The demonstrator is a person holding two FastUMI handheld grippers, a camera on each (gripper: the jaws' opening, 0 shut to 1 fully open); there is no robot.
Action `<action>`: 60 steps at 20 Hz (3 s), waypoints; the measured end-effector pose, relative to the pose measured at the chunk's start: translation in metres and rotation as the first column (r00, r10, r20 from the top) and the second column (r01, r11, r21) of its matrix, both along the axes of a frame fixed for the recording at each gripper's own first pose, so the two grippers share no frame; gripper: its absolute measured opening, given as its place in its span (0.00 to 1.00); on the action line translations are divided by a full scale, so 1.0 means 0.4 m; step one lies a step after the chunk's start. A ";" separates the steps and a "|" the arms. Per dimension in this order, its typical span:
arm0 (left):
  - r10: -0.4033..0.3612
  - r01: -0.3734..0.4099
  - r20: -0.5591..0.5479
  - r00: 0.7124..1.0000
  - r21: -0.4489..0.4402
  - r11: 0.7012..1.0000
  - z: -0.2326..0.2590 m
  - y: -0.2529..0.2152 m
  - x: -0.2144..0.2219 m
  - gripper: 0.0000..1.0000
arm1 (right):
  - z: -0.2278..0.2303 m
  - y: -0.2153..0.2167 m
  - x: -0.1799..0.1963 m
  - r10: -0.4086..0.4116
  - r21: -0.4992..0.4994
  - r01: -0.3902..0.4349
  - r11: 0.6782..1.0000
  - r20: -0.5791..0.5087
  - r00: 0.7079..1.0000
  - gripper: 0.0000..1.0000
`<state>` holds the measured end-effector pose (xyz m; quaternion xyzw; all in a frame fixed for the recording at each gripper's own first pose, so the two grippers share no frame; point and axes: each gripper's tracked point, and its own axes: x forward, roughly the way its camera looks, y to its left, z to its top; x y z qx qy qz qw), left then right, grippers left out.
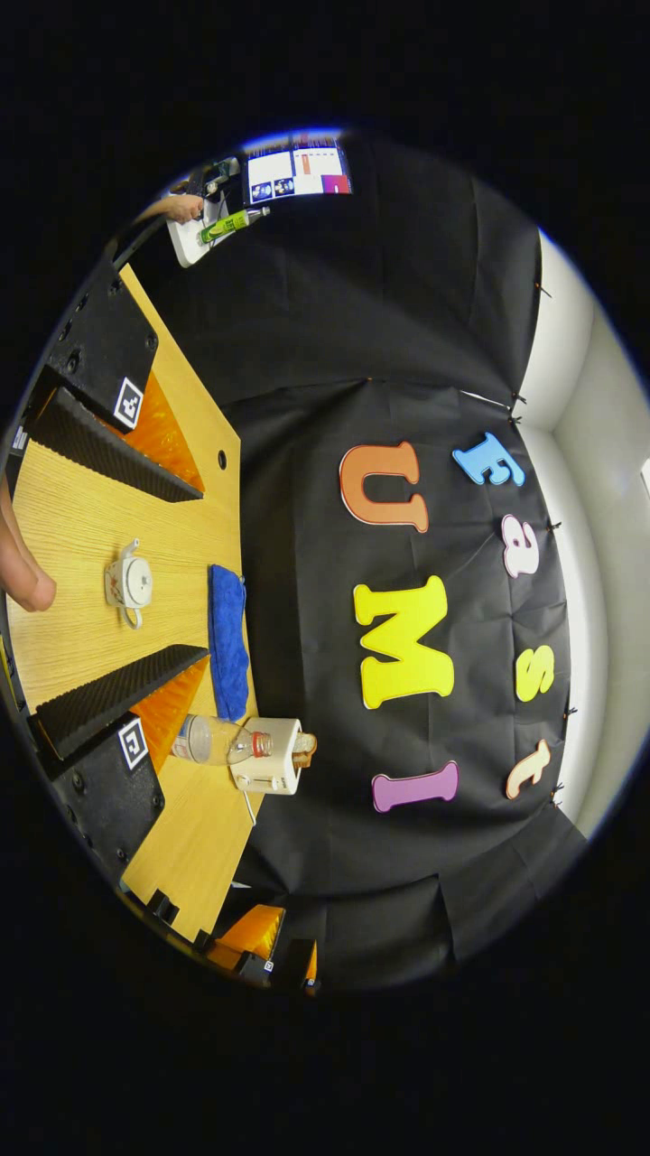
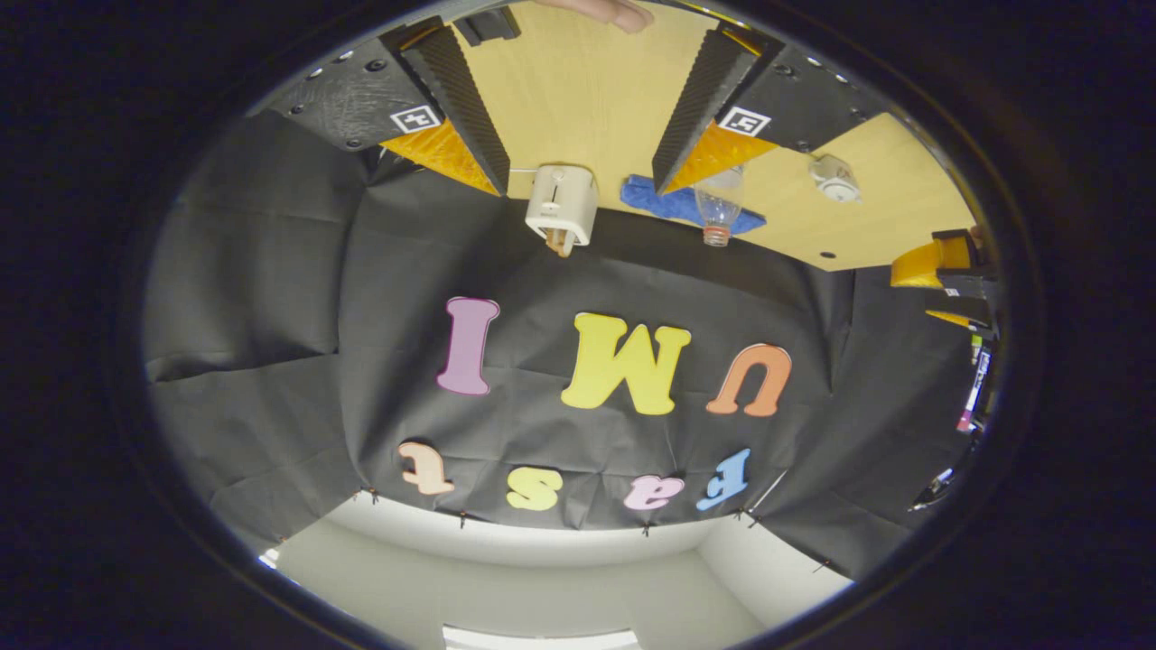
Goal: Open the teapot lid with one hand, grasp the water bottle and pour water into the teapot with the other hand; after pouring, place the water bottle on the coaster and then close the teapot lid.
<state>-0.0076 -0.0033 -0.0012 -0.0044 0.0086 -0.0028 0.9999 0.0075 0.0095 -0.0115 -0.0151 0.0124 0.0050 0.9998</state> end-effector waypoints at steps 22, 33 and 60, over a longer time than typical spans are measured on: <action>-0.024 0.015 -0.081 0.996 -0.109 0.994 -0.282 -0.016 0.337 1.00 | -0.061 0.035 0.043 0.010 -0.032 -0.012 0.999 -0.056 0.998 0.98; -0.048 0.043 -0.126 0.991 -0.043 0.998 -0.347 -0.045 0.377 0.61 | -0.085 0.099 0.044 0.049 -0.075 -0.055 0.996 -0.076 0.996 0.98; -0.111 0.093 -0.123 0.986 -0.141 0.986 -0.166 0.074 0.247 0.06 | -0.266 0.424 0.294 0.132 0.075 -0.126 0.989 -0.070 0.989 0.98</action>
